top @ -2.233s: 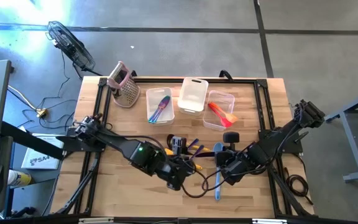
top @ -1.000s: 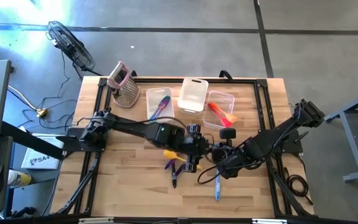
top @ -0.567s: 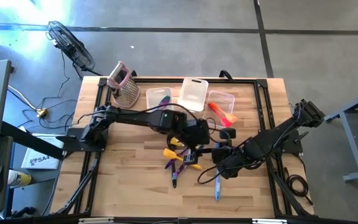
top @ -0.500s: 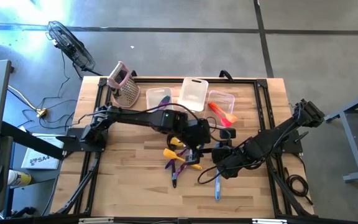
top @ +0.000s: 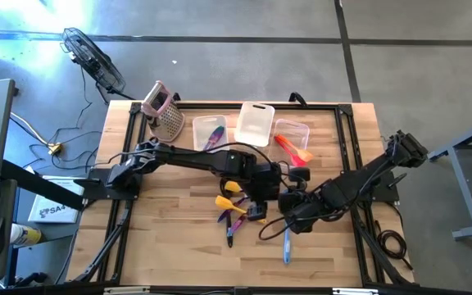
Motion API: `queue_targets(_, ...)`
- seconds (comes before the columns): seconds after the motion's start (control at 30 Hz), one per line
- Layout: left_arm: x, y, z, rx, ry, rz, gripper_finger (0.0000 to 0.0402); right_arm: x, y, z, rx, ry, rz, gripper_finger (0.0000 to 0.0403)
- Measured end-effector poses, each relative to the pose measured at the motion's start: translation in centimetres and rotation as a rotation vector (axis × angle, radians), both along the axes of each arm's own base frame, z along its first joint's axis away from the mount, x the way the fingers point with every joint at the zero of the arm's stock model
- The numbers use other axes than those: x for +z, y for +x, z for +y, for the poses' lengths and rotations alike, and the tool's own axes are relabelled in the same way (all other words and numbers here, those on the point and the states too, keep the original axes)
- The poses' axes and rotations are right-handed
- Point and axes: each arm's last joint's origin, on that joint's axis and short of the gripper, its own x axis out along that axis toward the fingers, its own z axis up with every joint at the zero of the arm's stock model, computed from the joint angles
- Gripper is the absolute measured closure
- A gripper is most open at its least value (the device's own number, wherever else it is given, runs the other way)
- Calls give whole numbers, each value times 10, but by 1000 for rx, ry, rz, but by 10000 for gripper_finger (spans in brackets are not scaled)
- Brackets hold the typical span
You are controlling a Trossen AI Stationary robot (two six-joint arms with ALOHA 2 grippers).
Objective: Pick & Place Kitchen Items
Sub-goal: Put the violet table knife into the left white bin
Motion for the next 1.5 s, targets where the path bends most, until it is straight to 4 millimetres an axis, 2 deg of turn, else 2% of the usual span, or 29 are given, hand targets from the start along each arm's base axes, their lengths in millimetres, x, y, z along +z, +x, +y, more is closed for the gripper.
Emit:
queue_targets(0.2, 0, 1, 0, -8, -11, -8, 221, 0, 0, 0, 11, 0, 4, 360)
queue_targets(0.37, 0, 1, 0, -7, -11, -10, 268, 0, 0, 0, 12, -1, 4, 350)
queue_targets(0.6, 1, 2, 0, 13, 17, -29, 309, 0, 0, 0, 22, -6, 8, 358)
queue_targets(0.8, 2, 5, 11, 48, 5, -39, 330, 0, 0, 0, 24, -9, 9, 350)
queue_targets(1.03, 1, 5, 20, 79, -2, -29, 395, 0, 0, -1, 24, -19, 10, 355)
queue_targets(1.5, 3, 7, 23, 84, 52, -61, 401, -1, 0, 1, 68, -4, 36, 350)
